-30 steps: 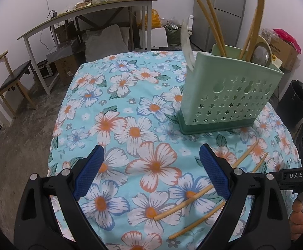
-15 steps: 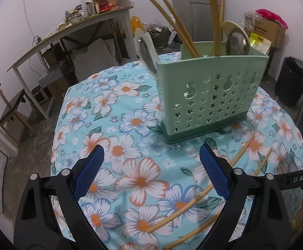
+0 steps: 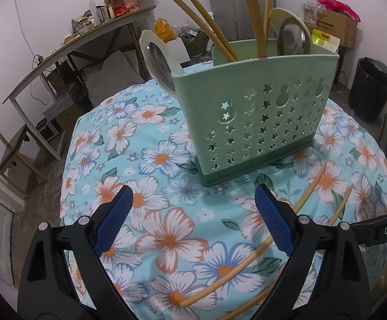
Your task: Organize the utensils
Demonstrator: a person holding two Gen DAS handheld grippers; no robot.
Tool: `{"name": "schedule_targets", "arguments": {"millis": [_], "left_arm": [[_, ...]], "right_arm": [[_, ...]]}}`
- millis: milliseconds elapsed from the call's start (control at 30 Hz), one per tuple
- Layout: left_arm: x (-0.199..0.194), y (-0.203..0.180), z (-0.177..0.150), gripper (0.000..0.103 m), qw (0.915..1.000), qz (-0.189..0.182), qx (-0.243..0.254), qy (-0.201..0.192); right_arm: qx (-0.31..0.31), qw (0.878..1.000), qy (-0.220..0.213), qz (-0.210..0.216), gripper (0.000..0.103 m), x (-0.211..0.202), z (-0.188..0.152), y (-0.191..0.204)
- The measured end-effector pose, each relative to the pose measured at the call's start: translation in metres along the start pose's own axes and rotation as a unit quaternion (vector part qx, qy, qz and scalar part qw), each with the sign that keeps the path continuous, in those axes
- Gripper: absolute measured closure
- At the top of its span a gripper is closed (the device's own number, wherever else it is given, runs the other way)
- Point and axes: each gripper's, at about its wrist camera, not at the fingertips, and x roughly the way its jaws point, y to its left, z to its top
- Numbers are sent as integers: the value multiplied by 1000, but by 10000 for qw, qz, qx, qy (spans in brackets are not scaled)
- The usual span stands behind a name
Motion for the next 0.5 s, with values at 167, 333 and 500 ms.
{"name": "schedule_targets", "arguments": {"millis": [167, 333, 500], "left_arm": [[4, -3, 0, 14, 10000, -29, 37, 63], [8, -6, 1, 14, 9999, -31, 77, 112], [10, -9, 1, 14, 9998, -42, 113, 148]], "right_arm": [[20, 10000, 29, 30, 84, 1, 2, -2], [41, 10000, 56, 67, 84, 2, 5, -5], [54, 9999, 70, 110, 84, 3, 7, -9]]}}
